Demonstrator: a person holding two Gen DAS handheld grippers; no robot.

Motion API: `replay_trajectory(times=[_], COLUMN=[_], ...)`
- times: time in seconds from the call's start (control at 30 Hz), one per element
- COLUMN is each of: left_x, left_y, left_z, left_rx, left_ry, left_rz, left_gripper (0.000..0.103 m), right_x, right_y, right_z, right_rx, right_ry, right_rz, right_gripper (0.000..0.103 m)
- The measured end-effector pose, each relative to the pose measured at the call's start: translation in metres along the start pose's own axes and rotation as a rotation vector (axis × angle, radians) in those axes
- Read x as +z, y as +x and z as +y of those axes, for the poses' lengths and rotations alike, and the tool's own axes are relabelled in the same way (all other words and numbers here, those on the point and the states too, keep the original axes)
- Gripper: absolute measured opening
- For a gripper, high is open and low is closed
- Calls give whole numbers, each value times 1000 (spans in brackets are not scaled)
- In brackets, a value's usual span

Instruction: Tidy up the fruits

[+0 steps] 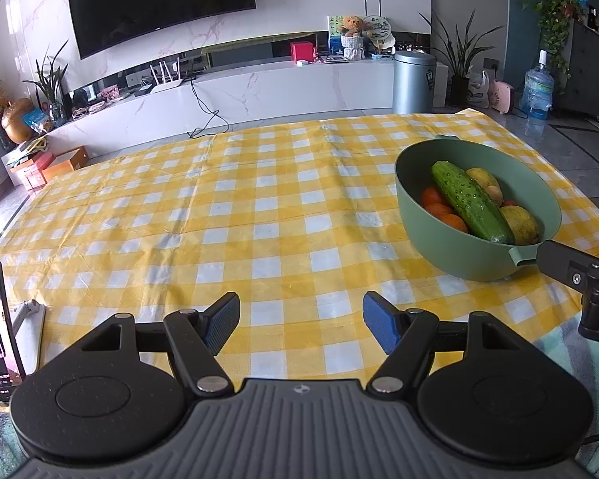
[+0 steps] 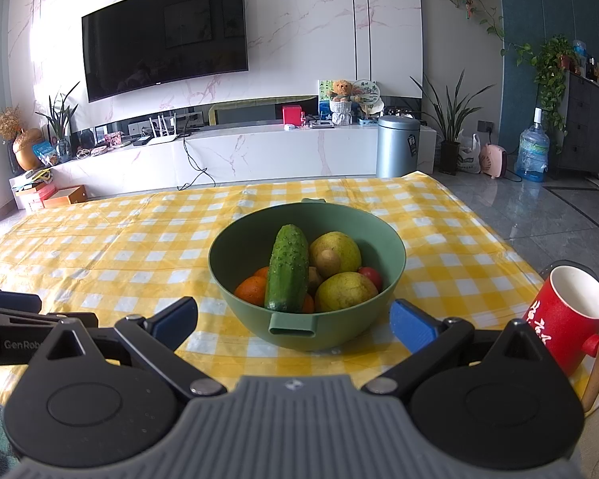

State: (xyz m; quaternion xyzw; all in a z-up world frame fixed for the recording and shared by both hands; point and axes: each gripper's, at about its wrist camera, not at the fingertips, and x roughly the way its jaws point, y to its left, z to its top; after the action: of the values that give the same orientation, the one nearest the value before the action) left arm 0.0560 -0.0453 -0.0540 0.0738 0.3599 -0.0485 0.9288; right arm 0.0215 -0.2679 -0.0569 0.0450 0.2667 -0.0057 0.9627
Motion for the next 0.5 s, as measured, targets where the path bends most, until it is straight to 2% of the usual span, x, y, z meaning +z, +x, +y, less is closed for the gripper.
replay_trajectory(times=[0.5], left_x=[1], left_y=[-2], left_z=[0], left_rx=[1], left_ry=[10], left_rz=[-5], left_gripper=[83], right_x=[1], right_y=[0], right_z=[0], right_rx=[0], right_ry=[-1], right_rz=[1], right_gripper=[99])
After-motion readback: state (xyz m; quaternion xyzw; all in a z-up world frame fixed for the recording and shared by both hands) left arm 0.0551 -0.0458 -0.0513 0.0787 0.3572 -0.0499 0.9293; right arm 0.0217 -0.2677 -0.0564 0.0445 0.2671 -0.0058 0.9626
